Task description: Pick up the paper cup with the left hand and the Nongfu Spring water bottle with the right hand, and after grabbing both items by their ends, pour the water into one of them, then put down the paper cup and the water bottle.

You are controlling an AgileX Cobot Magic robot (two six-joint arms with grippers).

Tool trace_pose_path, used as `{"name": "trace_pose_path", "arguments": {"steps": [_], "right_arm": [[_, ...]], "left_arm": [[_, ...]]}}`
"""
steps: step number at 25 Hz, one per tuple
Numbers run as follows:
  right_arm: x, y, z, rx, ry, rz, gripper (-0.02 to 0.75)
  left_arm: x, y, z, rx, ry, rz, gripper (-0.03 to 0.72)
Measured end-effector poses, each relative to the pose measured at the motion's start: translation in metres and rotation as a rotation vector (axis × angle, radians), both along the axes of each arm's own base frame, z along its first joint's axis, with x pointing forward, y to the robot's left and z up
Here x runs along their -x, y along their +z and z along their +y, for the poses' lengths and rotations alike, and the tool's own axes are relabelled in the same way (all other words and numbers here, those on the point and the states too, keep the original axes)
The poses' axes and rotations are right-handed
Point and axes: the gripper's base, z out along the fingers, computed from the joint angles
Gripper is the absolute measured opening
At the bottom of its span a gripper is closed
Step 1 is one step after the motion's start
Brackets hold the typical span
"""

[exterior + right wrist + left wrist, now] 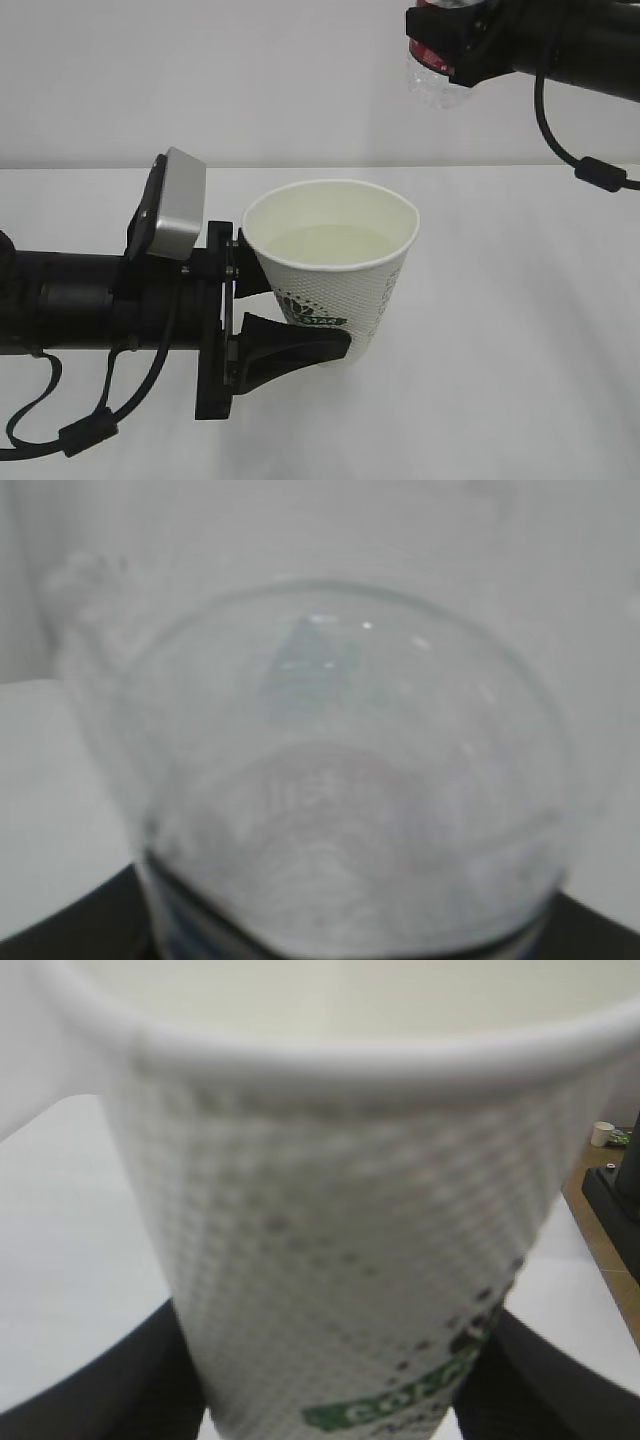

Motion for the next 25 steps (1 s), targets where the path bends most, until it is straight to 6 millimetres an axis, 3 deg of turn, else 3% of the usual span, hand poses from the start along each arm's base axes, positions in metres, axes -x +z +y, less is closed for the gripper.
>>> {"name": "trace_pose_path", "arguments": {"steps": [25], "right_arm": [[0.015, -0.048, -0.026, -0.045, -0.182, 0.091, 0.4]], "left_arm": [[-0.001, -0.001, 0.0, -0.014, 0.008, 0.001, 0.492]]}}
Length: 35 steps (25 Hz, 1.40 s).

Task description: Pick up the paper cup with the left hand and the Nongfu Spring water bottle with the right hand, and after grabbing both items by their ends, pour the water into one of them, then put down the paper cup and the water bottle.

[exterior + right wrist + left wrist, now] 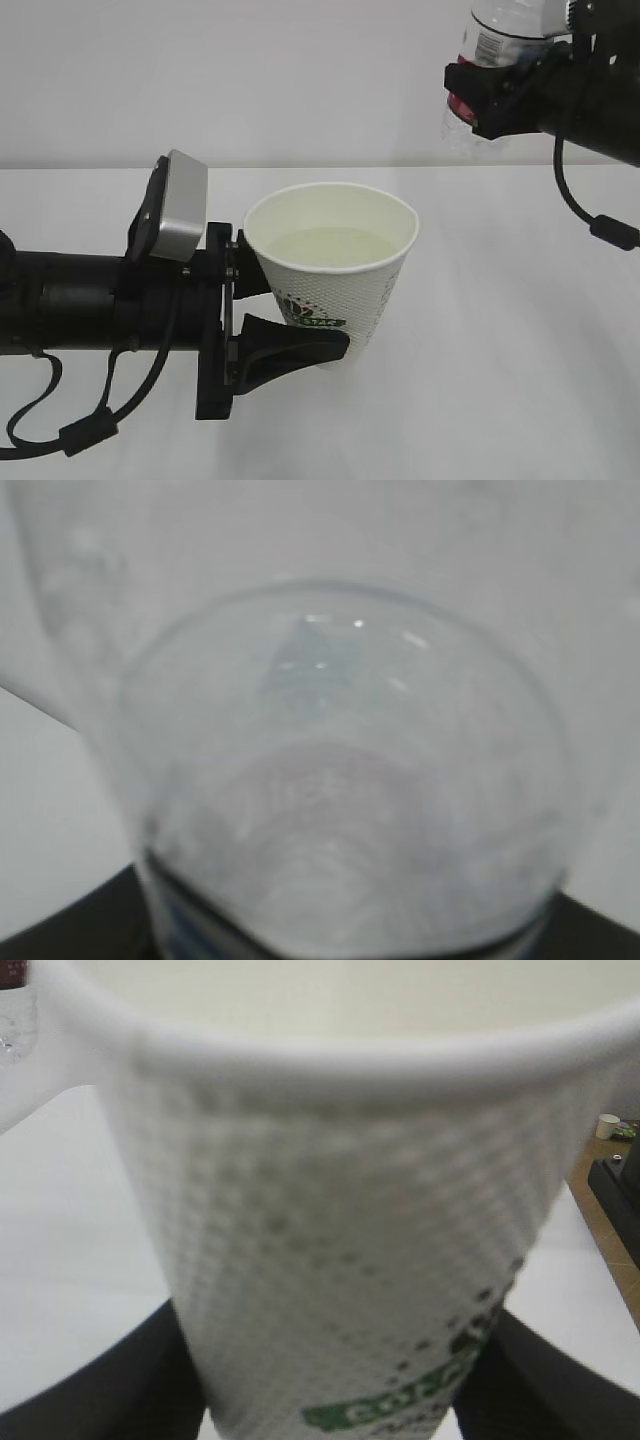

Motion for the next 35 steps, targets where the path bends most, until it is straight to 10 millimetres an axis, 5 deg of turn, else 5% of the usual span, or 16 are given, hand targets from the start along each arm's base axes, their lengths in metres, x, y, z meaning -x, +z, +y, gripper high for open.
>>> {"name": "trace_pose_path", "arguments": {"steps": [22, 35], "right_arm": [[0.027, -0.043, -0.03, -0.061, -0.317, 0.045, 0.4], [0.027, -0.045, -0.045, -0.07, -0.477, 0.041, 0.4]], "left_arm": [[0.0, -0.001, 0.0, -0.007, 0.003, -0.001, 0.491], [0.0, -0.001, 0.0, -0.009, 0.004, -0.001, 0.491]]}}
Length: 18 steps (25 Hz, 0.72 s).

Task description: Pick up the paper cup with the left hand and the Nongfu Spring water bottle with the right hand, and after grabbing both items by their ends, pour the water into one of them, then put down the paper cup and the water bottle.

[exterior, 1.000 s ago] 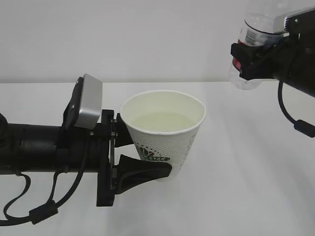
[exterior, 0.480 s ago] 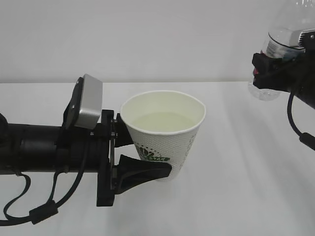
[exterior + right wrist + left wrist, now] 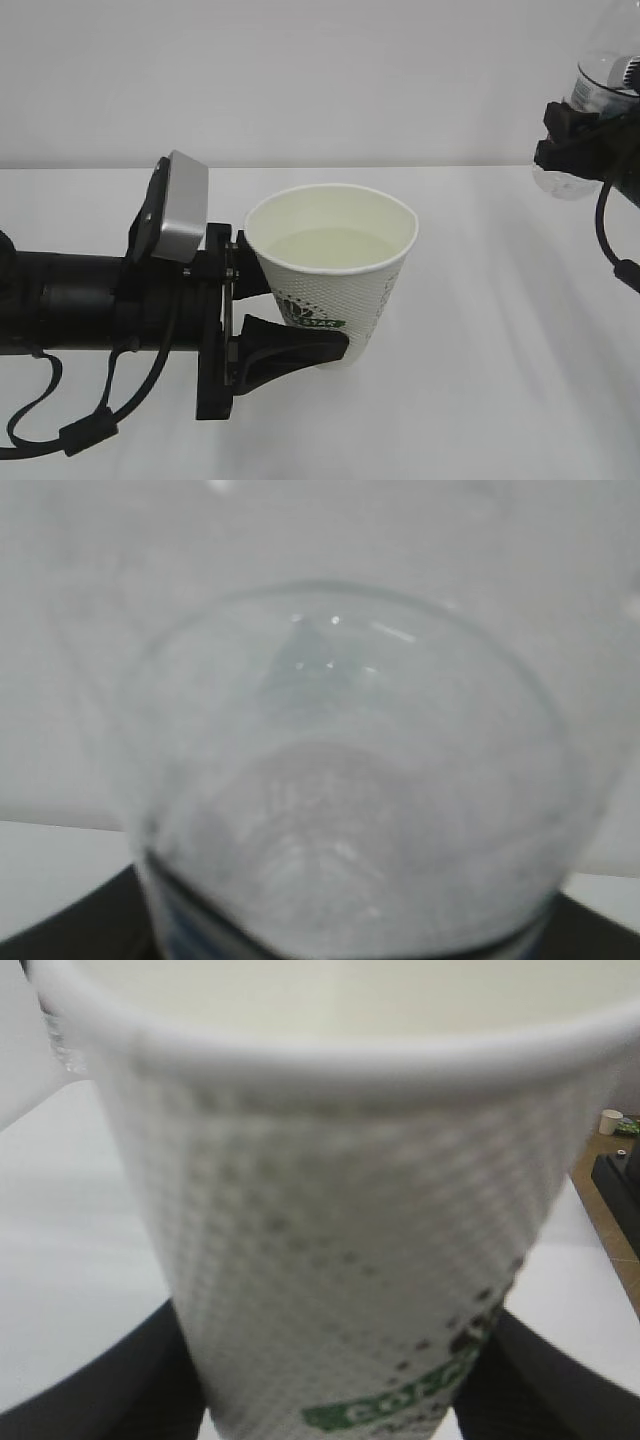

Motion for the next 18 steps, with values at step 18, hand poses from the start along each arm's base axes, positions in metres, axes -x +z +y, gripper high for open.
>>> {"name": "trace_pose_path", "arguments": {"steps": [18], "right_arm": [[-0.0002, 0.0, -0.0027, 0.037, -0.026, -0.002, 0.399]], "left_arm": [[-0.0001, -0.0001, 0.0, -0.002, 0.001, 0.0, 0.491]]}}
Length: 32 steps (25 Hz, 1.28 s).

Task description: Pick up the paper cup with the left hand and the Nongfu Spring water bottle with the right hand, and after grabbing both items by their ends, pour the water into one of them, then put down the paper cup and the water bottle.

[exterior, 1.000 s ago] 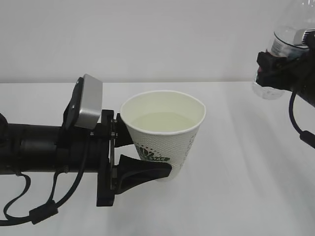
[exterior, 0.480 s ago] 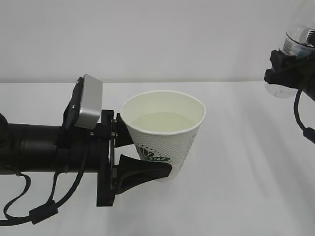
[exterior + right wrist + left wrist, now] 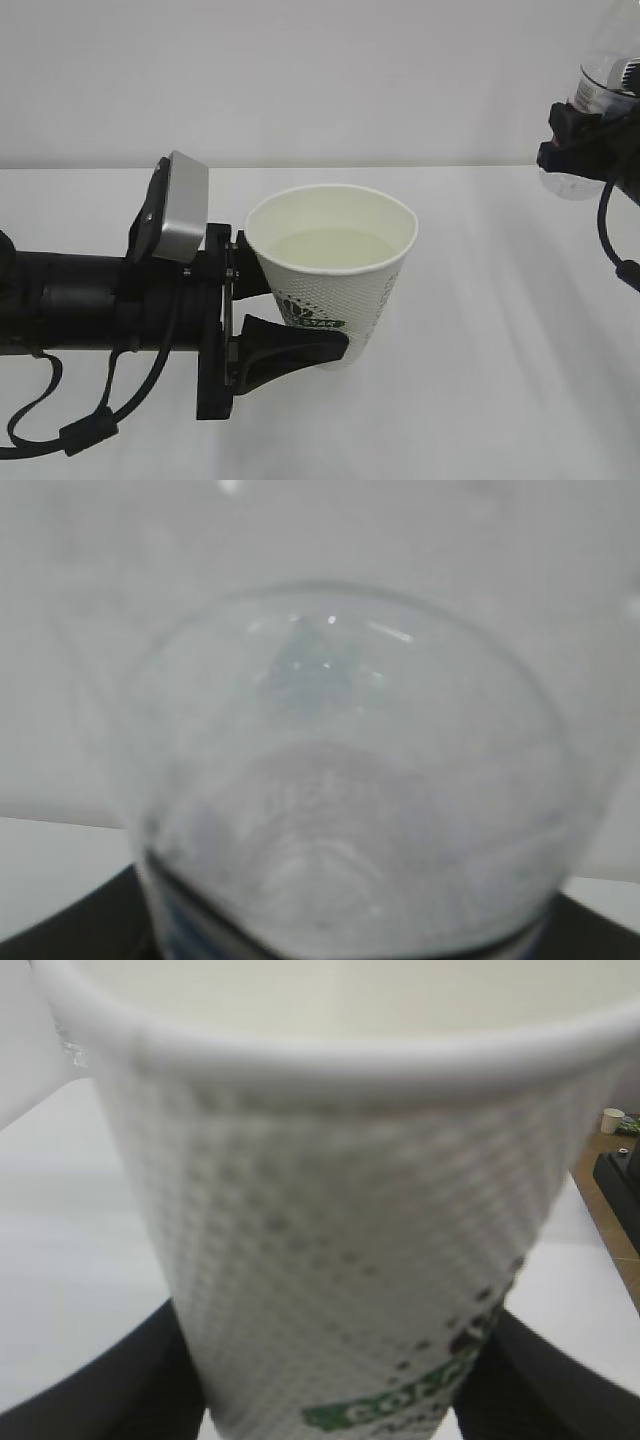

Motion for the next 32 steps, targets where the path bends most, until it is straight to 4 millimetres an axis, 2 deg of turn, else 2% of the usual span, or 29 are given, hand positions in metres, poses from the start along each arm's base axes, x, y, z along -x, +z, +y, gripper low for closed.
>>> {"name": "trace_pose_path", "arguments": {"steps": [10, 23, 32], "right_arm": [[0.0, 0.0, 0.0, 0.002, 0.0, 0.002, 0.399], [0.0, 0.0, 0.0, 0.002, 0.0, 0.005, 0.398], [0.0, 0.0, 0.0, 0.003, 0.0, 0.005, 0.398]], "left_arm": [[-0.009, 0.005, 0.001, 0.059, 0.111, 0.014, 0.491], [-0.023, 0.01, 0.005, 0.103, 0.253, -0.073, 0.491], [-0.039, 0.013, 0.021, 0.125, 0.379, -0.088, 0.491]]}}
